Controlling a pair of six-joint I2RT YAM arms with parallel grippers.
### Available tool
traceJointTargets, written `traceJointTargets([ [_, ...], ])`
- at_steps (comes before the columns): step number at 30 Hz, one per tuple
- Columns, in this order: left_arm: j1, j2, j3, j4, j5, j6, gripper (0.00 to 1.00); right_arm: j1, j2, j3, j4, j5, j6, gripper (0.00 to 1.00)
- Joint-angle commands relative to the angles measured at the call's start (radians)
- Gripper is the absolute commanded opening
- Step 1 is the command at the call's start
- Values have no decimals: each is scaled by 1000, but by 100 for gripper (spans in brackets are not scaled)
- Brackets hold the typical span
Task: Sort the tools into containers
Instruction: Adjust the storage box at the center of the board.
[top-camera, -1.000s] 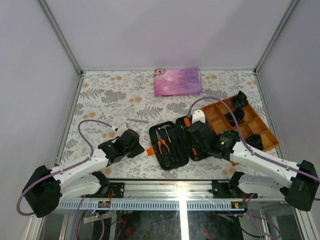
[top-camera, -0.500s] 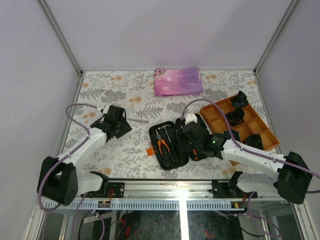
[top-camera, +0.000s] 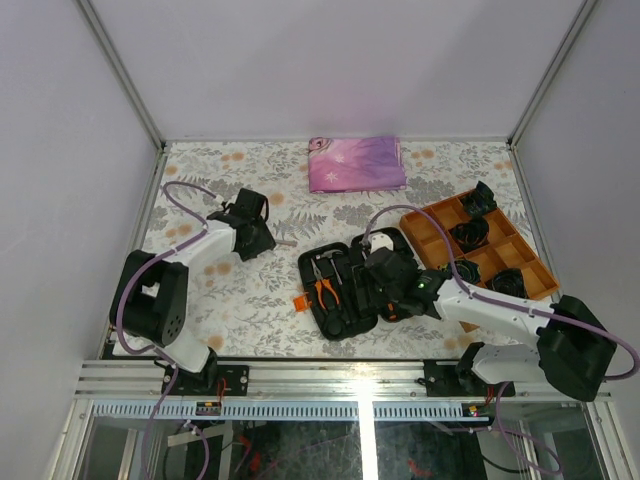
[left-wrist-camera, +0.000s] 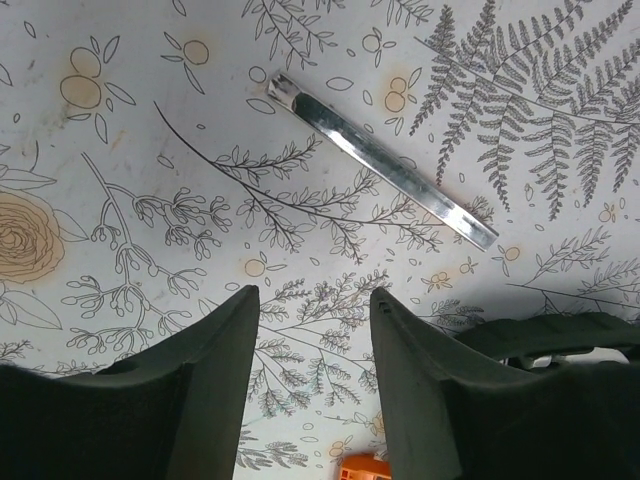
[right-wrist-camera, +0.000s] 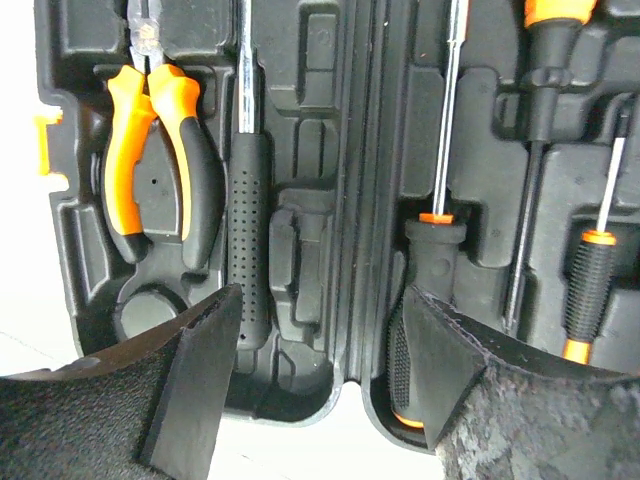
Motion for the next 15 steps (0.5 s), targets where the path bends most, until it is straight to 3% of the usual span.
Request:
traceJointTargets([
  [1, 15, -12, 25, 18, 2, 26, 48, -19, 57, 3, 74, -81, 18, 72],
  [9, 43, -4, 41, 15, 11, 21, 51, -18, 147, 13, 139, -312, 22, 71],
  [15, 43, 19, 62, 23, 12, 13, 55, -18, 68, -10, 194, -409, 22, 71],
])
